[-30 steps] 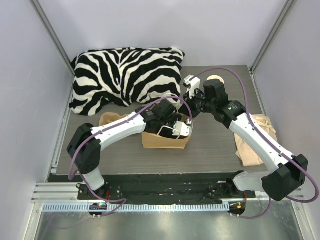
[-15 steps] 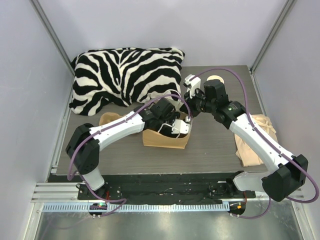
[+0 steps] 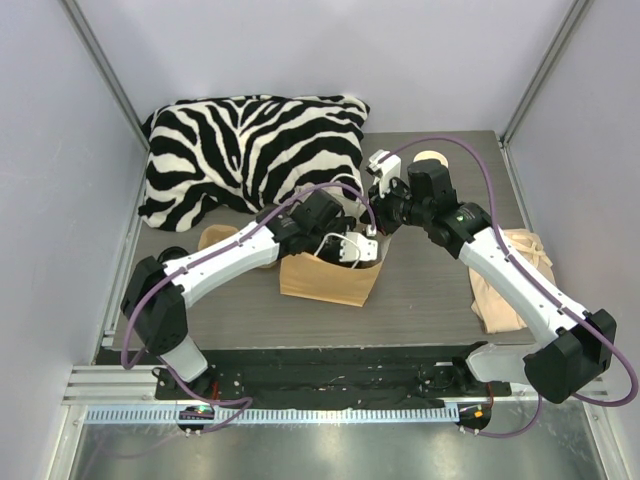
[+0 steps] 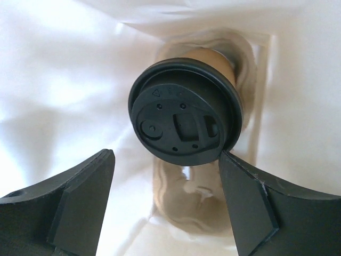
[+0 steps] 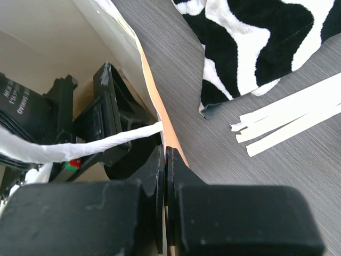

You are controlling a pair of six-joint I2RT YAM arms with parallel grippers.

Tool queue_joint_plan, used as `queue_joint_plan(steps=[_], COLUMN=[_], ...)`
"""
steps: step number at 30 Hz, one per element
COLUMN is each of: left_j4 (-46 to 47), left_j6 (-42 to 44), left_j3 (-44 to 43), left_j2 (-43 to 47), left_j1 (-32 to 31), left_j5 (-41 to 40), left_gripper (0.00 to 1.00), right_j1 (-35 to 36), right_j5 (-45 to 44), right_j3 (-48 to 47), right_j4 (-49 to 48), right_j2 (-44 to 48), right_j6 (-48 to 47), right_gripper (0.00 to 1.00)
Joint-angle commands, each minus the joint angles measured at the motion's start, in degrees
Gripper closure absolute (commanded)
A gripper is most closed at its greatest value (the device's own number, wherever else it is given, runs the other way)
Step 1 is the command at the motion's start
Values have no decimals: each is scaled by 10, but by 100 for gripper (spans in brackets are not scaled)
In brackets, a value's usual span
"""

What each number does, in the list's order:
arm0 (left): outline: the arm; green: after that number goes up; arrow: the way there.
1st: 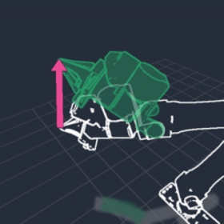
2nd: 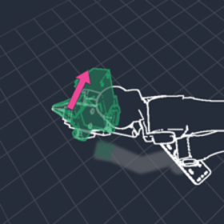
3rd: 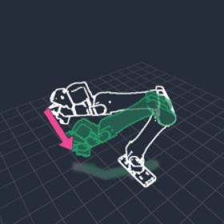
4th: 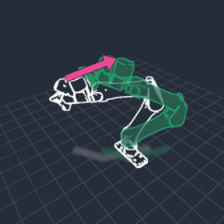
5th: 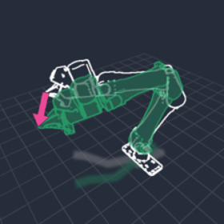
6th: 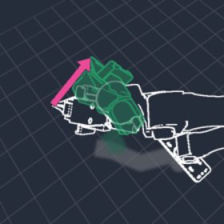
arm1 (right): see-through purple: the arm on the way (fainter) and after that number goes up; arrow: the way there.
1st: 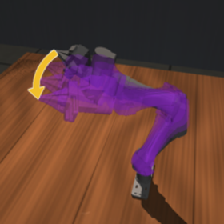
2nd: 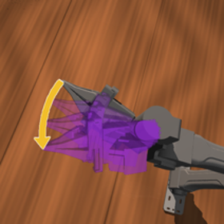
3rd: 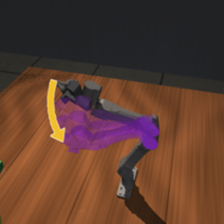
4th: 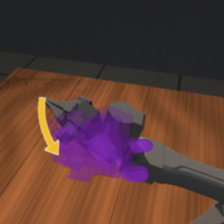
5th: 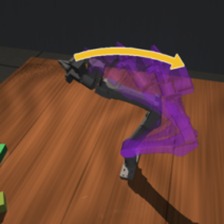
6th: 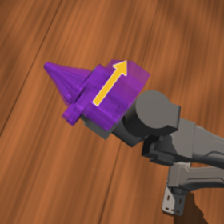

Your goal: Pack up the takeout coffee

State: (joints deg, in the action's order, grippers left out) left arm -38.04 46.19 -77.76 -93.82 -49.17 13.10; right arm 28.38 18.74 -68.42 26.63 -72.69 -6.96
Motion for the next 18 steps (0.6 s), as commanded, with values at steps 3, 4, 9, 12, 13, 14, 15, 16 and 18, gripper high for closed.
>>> queue_joint_plan(steps=[3,4,9,12,13,14,15,16,18], left_j4=[-5,-5,-6,-6,-6,-10,-19,-25,-32], left_j6=[-17,-17,-22,-25,-27,-33,-34,-36,-41], left_j3=[-32,-33,-35,-35,-40,-43,-53,-56,-66], left_j2=[34,36,42,43,43,39,37,37,37], left_j1=[9,11,18,21,25,27,29,34,41], left_j5=[32,34,43,48,53,57,63,76,82], left_gripper=[14,13,6,6,6,6,6,6,6], right_j1=[-2,-2,-3,-2,-2,-3,-2,-2,-2], right_j5=[-5,-6,-8,-7,-7,-7,-7,-7,-8], right_j3=[2,1,0,0,0,0,0,1,3], right_j4=[-19,-19,-23,-25,-25,-26,-27,-28,-29], right_j2=[8,8,7,7,8,9,8,9,11], right_j6=[-11,-12,-15,-17,-17,-17,-19,-21,-24], right_gripper=[99,99,99,99,99,99,99,99,99])
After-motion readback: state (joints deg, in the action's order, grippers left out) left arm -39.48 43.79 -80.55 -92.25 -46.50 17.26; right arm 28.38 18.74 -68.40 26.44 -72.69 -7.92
